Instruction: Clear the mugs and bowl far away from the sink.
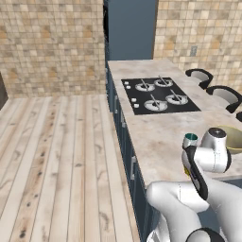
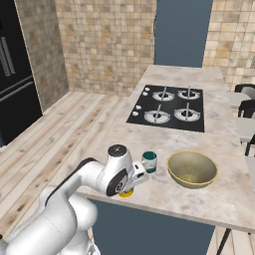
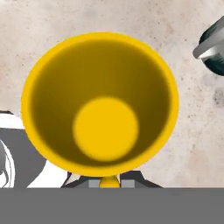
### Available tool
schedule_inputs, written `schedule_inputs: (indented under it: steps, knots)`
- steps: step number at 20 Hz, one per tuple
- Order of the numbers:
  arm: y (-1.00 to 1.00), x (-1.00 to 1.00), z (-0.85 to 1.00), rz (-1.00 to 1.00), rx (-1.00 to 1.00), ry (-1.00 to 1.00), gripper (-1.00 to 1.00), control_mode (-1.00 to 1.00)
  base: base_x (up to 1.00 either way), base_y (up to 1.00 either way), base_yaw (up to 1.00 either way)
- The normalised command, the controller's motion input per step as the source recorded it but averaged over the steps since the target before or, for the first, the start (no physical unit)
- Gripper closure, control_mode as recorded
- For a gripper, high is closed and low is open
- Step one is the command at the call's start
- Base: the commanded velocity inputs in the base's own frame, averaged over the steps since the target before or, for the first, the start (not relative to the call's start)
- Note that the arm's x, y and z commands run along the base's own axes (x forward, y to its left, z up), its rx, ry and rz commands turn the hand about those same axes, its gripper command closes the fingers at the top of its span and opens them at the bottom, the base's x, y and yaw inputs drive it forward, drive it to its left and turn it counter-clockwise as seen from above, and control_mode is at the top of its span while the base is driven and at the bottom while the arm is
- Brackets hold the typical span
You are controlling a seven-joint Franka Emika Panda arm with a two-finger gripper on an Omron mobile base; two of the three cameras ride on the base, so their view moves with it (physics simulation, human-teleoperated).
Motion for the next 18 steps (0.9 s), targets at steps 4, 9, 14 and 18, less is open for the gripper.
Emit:
schedule_inputs:
  steps: [4, 9, 14, 18]
  knots:
    - [0.00, 0.35, -0.14, 0.00, 0.00, -0.02, 1.00, -1.00, 0.00, 0.00, 0.00]
    - [0.00, 0.36, -0.04, 0.00, 0.03, 0.00, 1.00, -1.00, 0.00, 0.00, 0.00]
    - [0.00, 0.34, -0.08, 0.00, 0.03, 0.00, 1.00, -1.00, 0.00, 0.00, 0.00]
    - [0.00, 0.28, -0.33, 0.00, 0.00, 0.00, -1.00, -1.00, 0.00, 0.00, 0.00]
